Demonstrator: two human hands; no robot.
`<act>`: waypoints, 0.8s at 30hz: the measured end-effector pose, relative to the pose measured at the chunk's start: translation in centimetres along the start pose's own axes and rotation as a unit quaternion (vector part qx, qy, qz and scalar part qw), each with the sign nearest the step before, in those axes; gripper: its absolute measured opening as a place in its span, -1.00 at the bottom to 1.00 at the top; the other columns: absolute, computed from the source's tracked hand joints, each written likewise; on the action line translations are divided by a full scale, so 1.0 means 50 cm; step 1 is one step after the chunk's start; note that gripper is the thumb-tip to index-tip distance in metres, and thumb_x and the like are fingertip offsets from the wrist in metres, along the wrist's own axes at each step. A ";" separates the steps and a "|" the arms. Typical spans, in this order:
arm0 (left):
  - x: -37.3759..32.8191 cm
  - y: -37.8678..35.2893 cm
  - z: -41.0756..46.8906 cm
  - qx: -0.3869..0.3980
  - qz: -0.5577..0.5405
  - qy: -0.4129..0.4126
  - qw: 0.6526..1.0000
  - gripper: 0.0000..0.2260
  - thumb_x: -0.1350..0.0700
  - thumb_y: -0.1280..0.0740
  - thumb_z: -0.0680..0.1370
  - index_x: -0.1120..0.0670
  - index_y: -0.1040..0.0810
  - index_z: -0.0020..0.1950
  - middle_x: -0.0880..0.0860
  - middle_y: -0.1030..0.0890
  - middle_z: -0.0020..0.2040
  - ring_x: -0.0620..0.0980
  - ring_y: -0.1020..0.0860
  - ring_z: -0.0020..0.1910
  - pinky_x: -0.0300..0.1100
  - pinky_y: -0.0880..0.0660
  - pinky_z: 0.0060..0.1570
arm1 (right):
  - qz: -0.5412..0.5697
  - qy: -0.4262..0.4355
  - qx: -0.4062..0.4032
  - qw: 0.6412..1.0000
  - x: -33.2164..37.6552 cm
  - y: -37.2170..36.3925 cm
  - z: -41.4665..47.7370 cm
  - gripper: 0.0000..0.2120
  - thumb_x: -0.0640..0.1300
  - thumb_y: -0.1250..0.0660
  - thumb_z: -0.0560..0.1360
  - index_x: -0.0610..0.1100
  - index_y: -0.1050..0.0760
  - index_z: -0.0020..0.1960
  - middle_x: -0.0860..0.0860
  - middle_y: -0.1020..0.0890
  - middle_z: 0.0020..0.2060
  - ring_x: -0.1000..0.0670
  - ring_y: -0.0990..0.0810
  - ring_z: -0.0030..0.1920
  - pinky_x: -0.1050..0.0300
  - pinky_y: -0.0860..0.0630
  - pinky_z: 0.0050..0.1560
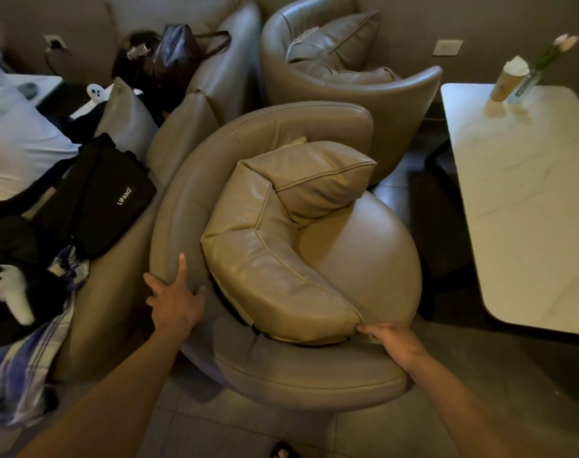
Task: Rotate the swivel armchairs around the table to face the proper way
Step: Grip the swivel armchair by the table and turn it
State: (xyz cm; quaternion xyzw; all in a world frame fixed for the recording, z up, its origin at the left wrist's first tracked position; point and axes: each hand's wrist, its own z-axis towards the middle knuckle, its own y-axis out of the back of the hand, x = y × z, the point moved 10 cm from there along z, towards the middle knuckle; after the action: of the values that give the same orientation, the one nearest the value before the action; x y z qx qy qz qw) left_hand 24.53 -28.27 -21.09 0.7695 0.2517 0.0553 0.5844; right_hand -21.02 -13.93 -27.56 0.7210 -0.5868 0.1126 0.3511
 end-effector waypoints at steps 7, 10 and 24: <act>0.005 0.003 0.016 -0.010 0.022 0.005 1.000 -0.24 -0.14 -0.30 0.57 -0.37 0.19 0.55 0.24 0.23 0.60 0.49 -0.24 0.41 0.28 -0.41 0.24 | -0.003 0.039 -0.056 0.998 0.017 0.007 0.015 -0.65 0.10 -0.55 0.37 -0.08 -0.63 -0.47 -0.01 -0.65 -0.44 -0.04 -0.62 -0.28 0.07 -0.39 -0.28; 0.004 0.001 0.014 -0.007 0.017 0.001 1.000 -0.24 -0.17 -0.31 0.55 -0.40 0.19 0.53 0.22 0.24 0.60 0.49 -0.24 0.41 0.29 -0.41 0.23 | 0.009 0.034 -0.063 0.997 0.012 0.013 0.005 -0.71 0.11 -0.52 0.39 -0.11 -0.72 -0.32 -0.04 -0.71 -0.32 -0.06 -0.65 -0.18 0.04 -0.50 -0.13; 0.008 0.003 0.021 -0.022 0.023 0.010 0.999 -0.24 -0.09 -0.36 0.55 -0.37 0.08 0.56 0.21 0.12 0.58 0.50 -0.31 0.31 0.34 -0.41 0.18 | 0.119 0.065 -0.176 0.975 -0.038 0.040 -0.034 -0.62 -0.15 -0.44 0.50 0.14 -0.69 -0.45 0.12 -0.72 -0.42 0.20 -0.65 -0.29 0.17 -0.49 -0.11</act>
State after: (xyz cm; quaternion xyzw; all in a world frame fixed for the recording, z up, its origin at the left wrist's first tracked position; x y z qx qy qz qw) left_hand 25.29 -29.03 -21.35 0.7614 0.2380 0.0817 0.5974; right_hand -22.98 -11.48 -26.67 0.5638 -0.6551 0.0956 0.4938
